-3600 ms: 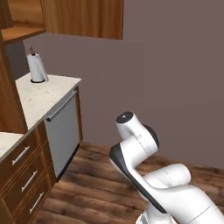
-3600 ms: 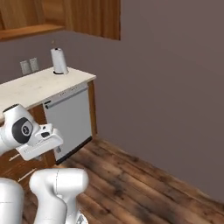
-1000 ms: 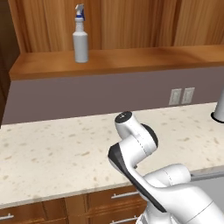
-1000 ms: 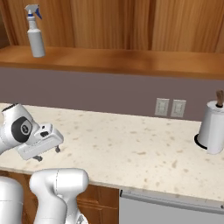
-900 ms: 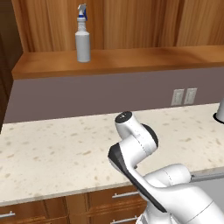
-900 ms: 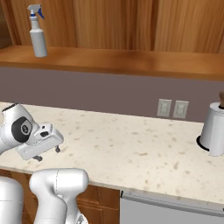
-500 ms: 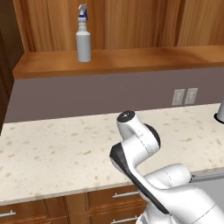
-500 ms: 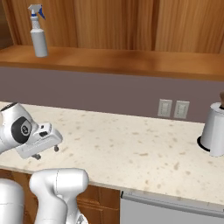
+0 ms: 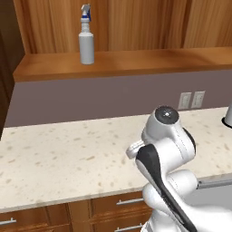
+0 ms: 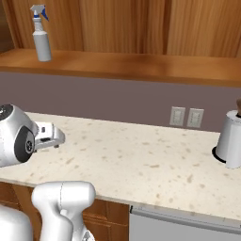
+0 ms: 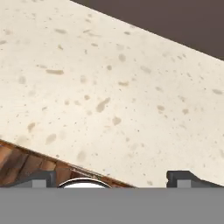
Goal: Move the cutting board and knife to the sink. Then move spray from the cabinet to the counter.
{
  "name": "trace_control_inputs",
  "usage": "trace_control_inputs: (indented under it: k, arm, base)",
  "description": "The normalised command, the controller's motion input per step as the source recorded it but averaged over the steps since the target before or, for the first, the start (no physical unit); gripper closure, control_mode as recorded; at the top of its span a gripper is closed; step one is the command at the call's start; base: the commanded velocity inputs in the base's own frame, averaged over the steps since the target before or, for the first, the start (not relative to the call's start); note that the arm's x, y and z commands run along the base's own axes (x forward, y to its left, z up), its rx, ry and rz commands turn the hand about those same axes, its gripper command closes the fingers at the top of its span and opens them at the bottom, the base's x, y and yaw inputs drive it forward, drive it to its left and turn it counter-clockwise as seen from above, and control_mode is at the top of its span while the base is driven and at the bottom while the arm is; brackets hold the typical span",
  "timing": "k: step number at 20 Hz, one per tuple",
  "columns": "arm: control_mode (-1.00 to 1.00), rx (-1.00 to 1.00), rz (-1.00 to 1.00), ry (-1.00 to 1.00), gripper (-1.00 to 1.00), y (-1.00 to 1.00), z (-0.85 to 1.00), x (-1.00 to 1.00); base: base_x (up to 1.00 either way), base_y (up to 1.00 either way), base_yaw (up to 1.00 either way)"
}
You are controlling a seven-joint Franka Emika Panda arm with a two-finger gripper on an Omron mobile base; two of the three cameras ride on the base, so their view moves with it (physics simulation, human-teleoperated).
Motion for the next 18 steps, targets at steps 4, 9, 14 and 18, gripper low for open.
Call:
trace_control_inputs:
  k: [4, 9, 14, 18]
  arm:
    - [-1.0, 0.23, 0.06, -0.46, -1.0, 0.02, 0.97, -0.08]
    - [-1.0, 0.14, 0.0, -0.48, -1.0, 0.08, 1.0, -0.23]
    - [-1.0, 0.09, 0.0, -0.48, -1.0, 0.04, 1.0, -0.4]
    - [-1.0, 0.09, 0.0, -0.45, -1.0, 0.0, 1.0, -0.22]
  base:
    - [0.0, 0.0, 0.0]
    - [0.0, 0.0, 0.0]
    - [0.0, 0.0, 0.0]
    - [0.0, 0.0, 0.0]
